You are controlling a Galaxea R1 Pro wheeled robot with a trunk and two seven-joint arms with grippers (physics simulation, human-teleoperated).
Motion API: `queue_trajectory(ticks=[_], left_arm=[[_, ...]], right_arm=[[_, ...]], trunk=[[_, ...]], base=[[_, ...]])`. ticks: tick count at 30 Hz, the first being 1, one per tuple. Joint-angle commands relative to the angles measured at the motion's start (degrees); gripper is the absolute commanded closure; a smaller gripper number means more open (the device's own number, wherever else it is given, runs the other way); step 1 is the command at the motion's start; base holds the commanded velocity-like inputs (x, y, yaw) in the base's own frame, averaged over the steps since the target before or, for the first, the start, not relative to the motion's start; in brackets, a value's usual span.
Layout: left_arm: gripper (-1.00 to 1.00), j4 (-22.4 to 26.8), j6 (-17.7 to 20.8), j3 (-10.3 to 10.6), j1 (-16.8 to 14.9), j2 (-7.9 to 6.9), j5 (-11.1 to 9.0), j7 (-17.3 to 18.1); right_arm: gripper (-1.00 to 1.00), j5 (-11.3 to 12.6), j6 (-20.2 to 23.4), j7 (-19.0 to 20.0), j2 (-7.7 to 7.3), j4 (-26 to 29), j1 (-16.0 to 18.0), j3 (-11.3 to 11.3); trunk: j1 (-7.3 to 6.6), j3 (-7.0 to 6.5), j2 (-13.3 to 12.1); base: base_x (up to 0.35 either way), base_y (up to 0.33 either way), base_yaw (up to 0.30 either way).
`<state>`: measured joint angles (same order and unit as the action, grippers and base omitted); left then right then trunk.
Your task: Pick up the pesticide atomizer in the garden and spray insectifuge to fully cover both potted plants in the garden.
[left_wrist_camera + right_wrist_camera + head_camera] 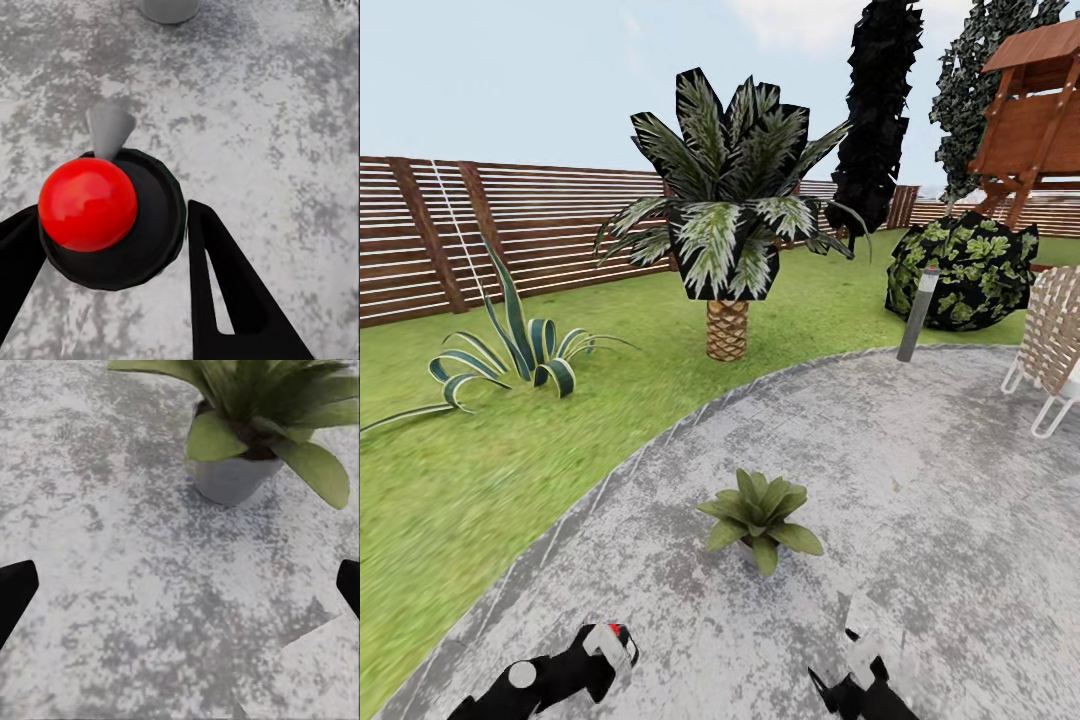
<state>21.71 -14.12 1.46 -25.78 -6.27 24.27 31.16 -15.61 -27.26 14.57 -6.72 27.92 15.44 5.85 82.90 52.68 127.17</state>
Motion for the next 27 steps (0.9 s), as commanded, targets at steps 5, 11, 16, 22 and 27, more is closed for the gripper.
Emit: queue_trajectory(ticks=[5,11,16,22,27], left_arm=[[1.0,1.16,3.2,1.4,-2.68,0.09,2.46,4.15],[1.0,1.14,1.88,0.86,-1.35,-0.28,1.87,3.51],[1.0,1.19,1.65,1.22,-1.32,-0.02,2.41,2.81],[1.0,1.26,1.97,3.21,-2.13,0.28,4.43,4.3],[1.0,1.32,2.37,4.58,-3.76,0.5,5.94,5.92]], right_arm=[[-1.0,-4.36,4.12,5.34,1.48,0.57,5.07,0.15],[-1.0,-3.64,2.51,4.68,2.03,0.87,5.81,-0.61],[-1.0,-2.34,2.01,3.11,2.09,0.85,5.83,-0.02],[-1.0,-4.31,2.0,5.06,2.15,1.75,5.97,1.93],[-1.0,-5.88,2.03,6.67,2.18,2.89,6.97,2.72]], trunk=[[-0.02,0.04,0.02],[-0.02,0.04,0.02],[-0.02,0.04,0.02],[-0.02,0.04,0.02],[-0.02,0.04,0.02]], base=[[0.0,0.0,0.0],[0.0,0.0,0.0],[0.0,0.0,0.0],[0.0,0.0,0.0],[0.0,0.0,0.0]])
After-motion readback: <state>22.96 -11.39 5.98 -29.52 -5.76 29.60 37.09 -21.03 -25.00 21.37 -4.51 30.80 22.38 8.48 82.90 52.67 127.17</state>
